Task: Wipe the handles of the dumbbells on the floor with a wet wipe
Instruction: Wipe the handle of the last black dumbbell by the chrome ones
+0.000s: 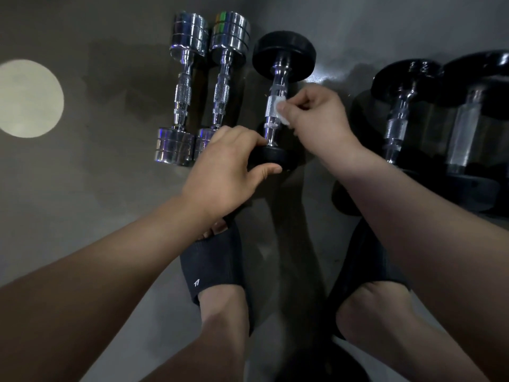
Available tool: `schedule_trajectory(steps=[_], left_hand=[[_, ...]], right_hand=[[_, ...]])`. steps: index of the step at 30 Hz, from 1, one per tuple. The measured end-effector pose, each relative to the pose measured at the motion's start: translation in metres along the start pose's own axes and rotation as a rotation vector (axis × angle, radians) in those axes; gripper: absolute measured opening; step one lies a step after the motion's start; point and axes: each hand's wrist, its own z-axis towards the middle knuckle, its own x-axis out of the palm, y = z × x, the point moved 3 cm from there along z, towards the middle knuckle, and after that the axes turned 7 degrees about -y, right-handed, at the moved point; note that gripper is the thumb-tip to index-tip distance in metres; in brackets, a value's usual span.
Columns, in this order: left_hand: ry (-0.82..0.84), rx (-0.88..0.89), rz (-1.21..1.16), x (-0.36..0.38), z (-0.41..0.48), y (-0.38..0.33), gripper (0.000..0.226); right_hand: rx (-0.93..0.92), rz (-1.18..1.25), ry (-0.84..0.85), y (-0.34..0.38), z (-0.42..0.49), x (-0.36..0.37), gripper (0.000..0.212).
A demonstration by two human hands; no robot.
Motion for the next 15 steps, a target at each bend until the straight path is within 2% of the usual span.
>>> schedule_trajectory(steps=[3,5,8,13,15], left_hand=[[0.014,0.061,-0.027,-0.002,-0.005,0.005,0.045],[-0.018,0.095,-0.056,-0.003,-0.008,0.006,0.041],[-0.083,0.040,-0.055,-0.004,-0.013,0.007,0.041],[-0.051,-0.027,-0.097,-0.003,-0.012,0.003,0.042],[-0.047,-0.025,-0.075,-0.004,-0.011,0.002,0.042]], right_hand=[[-0.023,0.001,-0.008,-0.003,-0.009,0.002,0.027],[-0.068,-0.077,0.077,-0.010,-0.022,0.001,0.025],[-0.147,-0.177,0.191,-0.010,-0.022,-0.003,0.021],[-0.183,-0.168,0.140,-0.001,-0.004,-0.007,0.024],[-0.214,-0.242,0.228,-0.003,-0.010,-0.006,0.024]])
